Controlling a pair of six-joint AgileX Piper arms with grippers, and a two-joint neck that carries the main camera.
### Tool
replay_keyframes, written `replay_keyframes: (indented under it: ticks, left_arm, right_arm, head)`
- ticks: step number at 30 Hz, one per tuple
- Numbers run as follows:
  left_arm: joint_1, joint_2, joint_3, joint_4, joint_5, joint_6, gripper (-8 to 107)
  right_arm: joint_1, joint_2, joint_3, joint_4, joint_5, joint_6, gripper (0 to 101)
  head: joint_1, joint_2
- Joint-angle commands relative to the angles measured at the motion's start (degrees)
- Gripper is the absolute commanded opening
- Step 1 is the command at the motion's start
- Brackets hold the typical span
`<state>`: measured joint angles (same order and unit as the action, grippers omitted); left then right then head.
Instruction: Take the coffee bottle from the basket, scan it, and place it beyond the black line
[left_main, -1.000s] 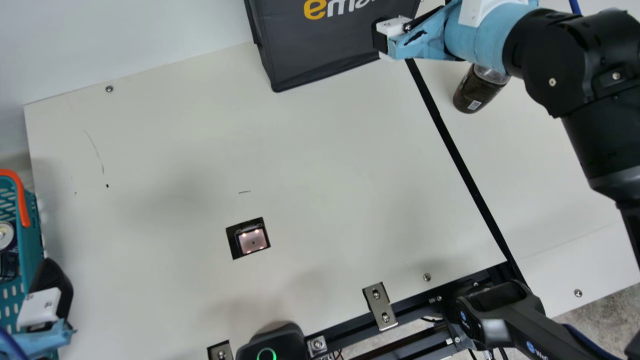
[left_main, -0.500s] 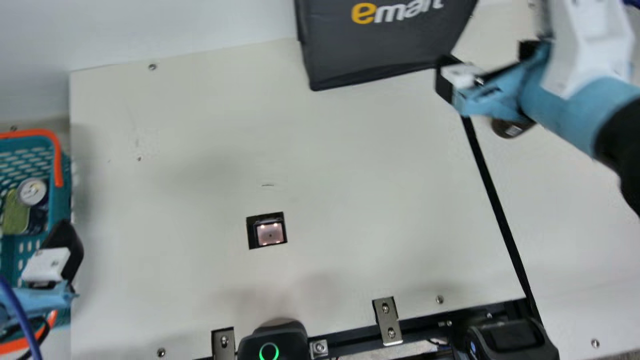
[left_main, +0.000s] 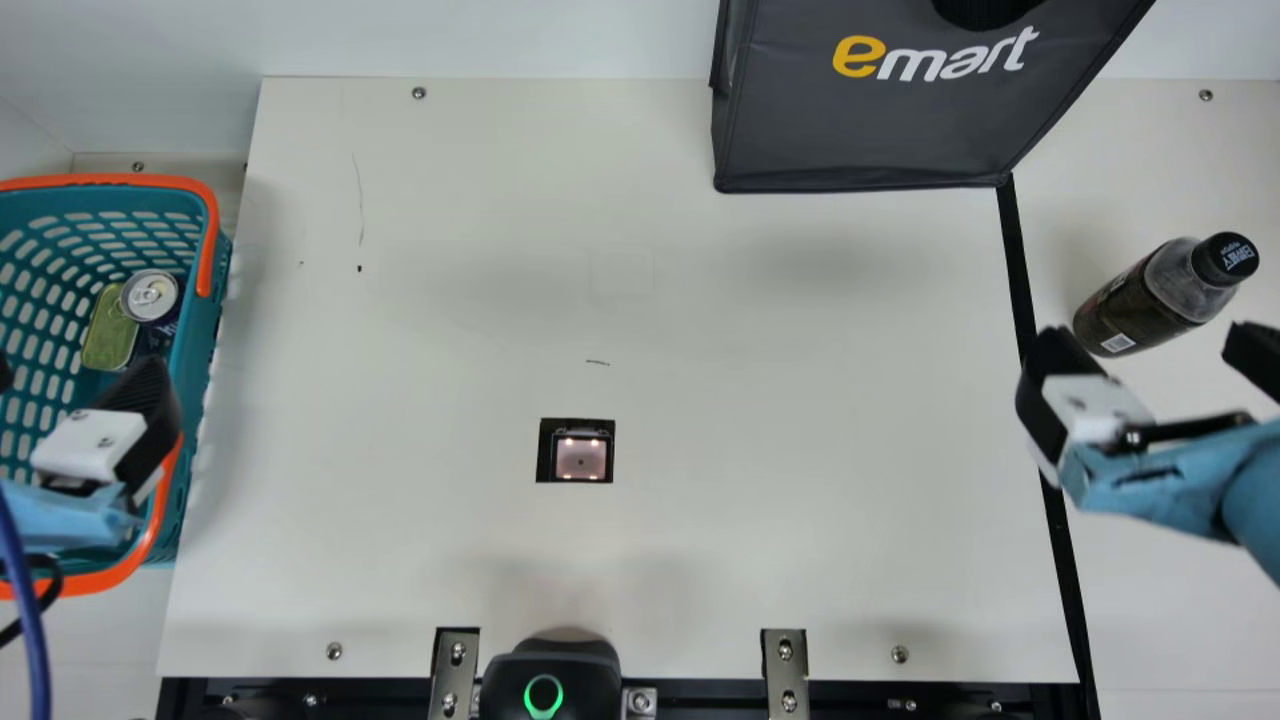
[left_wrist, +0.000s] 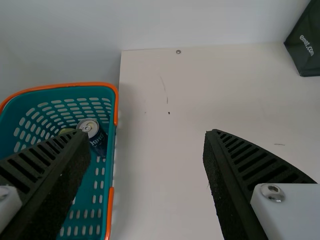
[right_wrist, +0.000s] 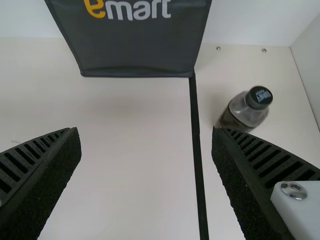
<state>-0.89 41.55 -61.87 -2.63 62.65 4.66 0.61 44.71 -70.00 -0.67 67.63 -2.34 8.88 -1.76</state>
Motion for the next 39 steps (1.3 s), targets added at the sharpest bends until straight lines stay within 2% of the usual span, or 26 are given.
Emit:
replay_keyframes:
  ticks: [1,2,4,6,7,10,39]
  left_arm:
    - [-0.2,0.5,-2.6,0.3,2.7,-0.6,90]
    - [-0.3,0.8,-3.6,0.5,3.6,-0.9,90]
    - [-0.5,1.3,-5.6,0.9,5.5,-1.5,90]
    - [-0.7,1.8,-7.1,1.2,6.8,-2.0,90]
    - [-0.7,1.6,-5.9,1.1,5.7,-1.9,90]
    - [-0.7,1.8,-7.1,1.1,6.9,-2.1,90]
    - [-0.7,1.8,-7.1,1.1,6.9,-2.1,90]
  right_arm:
    - [0.1,-2.1,0.2,-0.1,1.9,0.1,91]
    - [0.0,-1.1,0.2,-0.1,0.8,0.1,91]
    - [0.0,-2.2,0.2,-0.1,2.4,0.1,91]
    - [0.0,-2.4,0.2,-0.1,2.3,0.1,91]
    - [0.0,-2.4,0.2,-0.1,2.4,0.1,91]
    - [0.0,-2.4,0.2,-0.1,2.4,0.1,91]
    - [0.0,-2.4,0.2,-0.1,2.3,0.1,91]
  head:
    - [-1.0,0.2]
    - [-1.0,0.2]
    - [-1.0,0.2]
    - [-1.0,0.2]
    - [-1.0,0.2]
    - [-1.0,0.2]
    - [-1.0,0.2]
